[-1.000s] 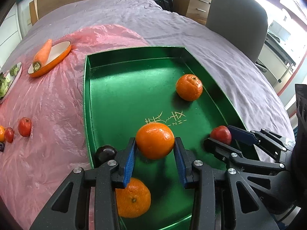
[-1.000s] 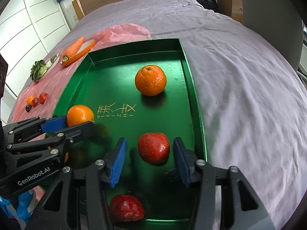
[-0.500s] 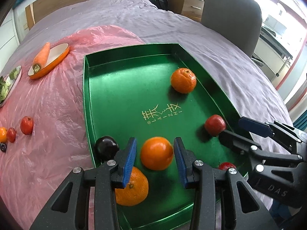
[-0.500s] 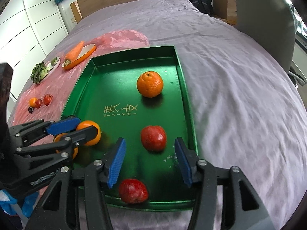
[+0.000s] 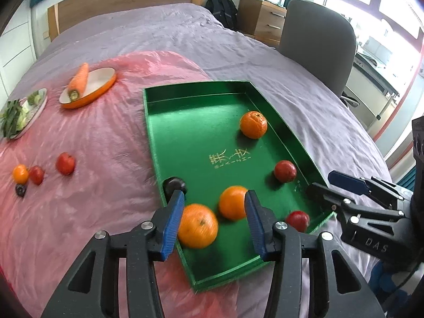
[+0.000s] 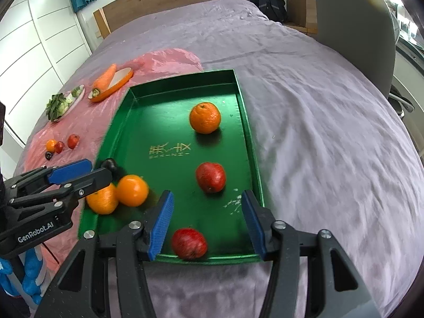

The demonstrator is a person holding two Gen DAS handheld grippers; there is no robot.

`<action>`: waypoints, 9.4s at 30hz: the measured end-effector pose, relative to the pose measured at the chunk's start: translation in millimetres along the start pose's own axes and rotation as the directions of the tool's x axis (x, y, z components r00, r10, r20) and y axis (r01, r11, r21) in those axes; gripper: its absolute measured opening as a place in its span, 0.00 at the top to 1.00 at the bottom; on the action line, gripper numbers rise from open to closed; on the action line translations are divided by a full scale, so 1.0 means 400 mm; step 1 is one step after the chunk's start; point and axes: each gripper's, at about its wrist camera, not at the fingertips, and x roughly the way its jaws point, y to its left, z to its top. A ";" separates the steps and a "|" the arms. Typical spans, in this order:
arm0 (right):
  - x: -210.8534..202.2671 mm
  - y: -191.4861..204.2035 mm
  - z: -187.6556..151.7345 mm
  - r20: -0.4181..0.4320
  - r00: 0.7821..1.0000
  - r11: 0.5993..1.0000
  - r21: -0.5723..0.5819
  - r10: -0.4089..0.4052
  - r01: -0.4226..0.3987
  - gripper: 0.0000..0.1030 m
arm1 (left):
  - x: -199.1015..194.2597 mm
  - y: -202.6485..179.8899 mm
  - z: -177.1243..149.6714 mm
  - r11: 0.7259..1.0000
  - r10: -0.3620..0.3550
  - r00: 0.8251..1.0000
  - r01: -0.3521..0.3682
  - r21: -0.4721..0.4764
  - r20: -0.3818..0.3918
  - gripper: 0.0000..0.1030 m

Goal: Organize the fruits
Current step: 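Withdraw both grippers from the tray, then move both open grippers toward the remaining fruits on the pink sheet, then grasp a dark plum with the left gripper while the right gripper grasps a red tomato, then lift and carry the plum and tomato over the green tray with both grippers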

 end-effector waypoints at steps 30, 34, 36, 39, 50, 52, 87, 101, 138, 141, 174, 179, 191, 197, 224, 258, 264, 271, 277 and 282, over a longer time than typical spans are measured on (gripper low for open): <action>-0.160 0.244 -0.155 -0.018 0.996 0.988 -0.123 0.091 -0.093 0.00 | -0.297 0.194 -0.250 0.961 0.225 0.973 -0.214 -0.176 0.048 0.50; -0.172 0.275 -0.177 -0.025 0.994 0.984 -0.142 0.103 -0.105 0.00 | -0.319 0.211 -0.279 0.954 0.239 0.970 -0.227 -0.195 0.044 0.50; -0.179 0.295 -0.188 -0.028 0.994 0.981 -0.156 0.109 -0.113 0.00 | -0.333 0.221 -0.291 0.950 0.248 0.968 -0.234 -0.206 0.045 0.50; -0.187 0.322 -0.204 -0.032 0.992 0.976 -0.177 0.120 -0.124 0.00 | -0.355 0.235 -0.306 0.944 0.263 0.963 -0.246 -0.221 0.052 0.50; -0.214 0.429 -0.247 -0.044 0.989 0.957 -0.250 0.143 -0.149 0.00 | -0.424 0.290 -0.371 0.925 0.296 0.953 -0.269 -0.267 0.065 0.50; -0.218 0.445 -0.255 -0.044 0.989 0.955 -0.257 0.140 -0.147 0.00 | -0.437 0.304 -0.383 0.921 0.304 0.950 -0.274 -0.277 0.069 0.50; -0.222 0.718 -0.297 -0.074 0.971 0.888 -0.393 0.227 -0.237 0.00 | -0.574 0.505 -0.514 0.791 0.470 0.882 -0.403 -0.460 0.036 0.50; -0.104 0.752 -0.227 -0.086 0.981 0.900 -0.390 0.175 -0.195 0.00 | -0.497 0.571 -0.447 0.813 0.430 0.902 -0.367 -0.453 0.041 0.50; 0.201 0.755 -0.002 -0.098 0.986 0.919 -0.358 0.138 -0.165 0.00 | -0.201 0.754 -0.270 0.818 0.351 0.936 -0.296 -0.494 0.020 0.44; 0.228 0.756 0.031 -0.088 0.986 0.923 -0.349 0.140 -0.162 0.00 | -0.171 0.785 -0.240 0.819 0.327 0.944 -0.268 -0.506 0.029 0.44; 0.408 0.753 0.172 -0.040 0.975 0.921 -0.322 0.217 -0.218 0.00 | 0.028 0.862 -0.118 0.868 0.244 0.966 -0.180 -0.463 0.084 0.50; 0.439 0.754 0.153 -0.054 0.977 0.917 -0.337 0.205 -0.211 0.00 | 0.034 0.862 -0.124 0.869 0.250 0.964 -0.184 -0.459 0.087 0.59; 0.469 0.741 0.140 -0.052 0.976 0.921 -0.324 0.210 -0.215 0.25 | 0.039 0.837 -0.125 0.890 0.279 0.956 -0.224 -0.397 0.085 0.78; 0.472 0.729 0.145 -0.052 0.973 0.927 -0.297 0.223 -0.229 0.39 | 0.033 0.831 -0.122 0.892 0.281 0.956 -0.225 -0.391 0.091 0.79; 0.410 0.729 0.173 -0.049 0.964 0.931 -0.254 0.260 -0.264 0.40 | -0.028 0.810 -0.116 0.893 0.278 0.950 -0.201 -0.403 0.143 0.79; 0.178 0.581 0.055 -0.040 0.954 0.935 -0.187 0.298 -0.300 0.39 | -0.162 0.530 -0.154 0.915 0.283 0.954 -0.236 -0.328 0.102 0.79; 0.145 0.503 0.046 -0.018 0.960 0.948 -0.154 0.278 -0.277 0.39 | -0.157 0.459 -0.135 0.932 0.264 0.959 -0.226 -0.282 0.102 0.79; 0.123 0.403 0.036 -0.003 0.971 0.965 -0.114 0.238 -0.237 0.39 | -0.141 0.385 -0.108 0.949 0.239 0.965 -0.210 -0.236 0.102 0.79; 0.109 0.302 0.035 0.014 0.981 0.979 -0.068 0.194 -0.193 0.39 | -0.115 0.323 -0.086 0.961 0.218 0.971 -0.197 -0.196 0.096 0.79; 0.100 0.223 0.043 0.035 0.986 0.986 -0.031 0.162 -0.161 0.39 | -0.094 0.270 -0.065 0.969 0.202 0.975 -0.185 -0.162 0.093 0.79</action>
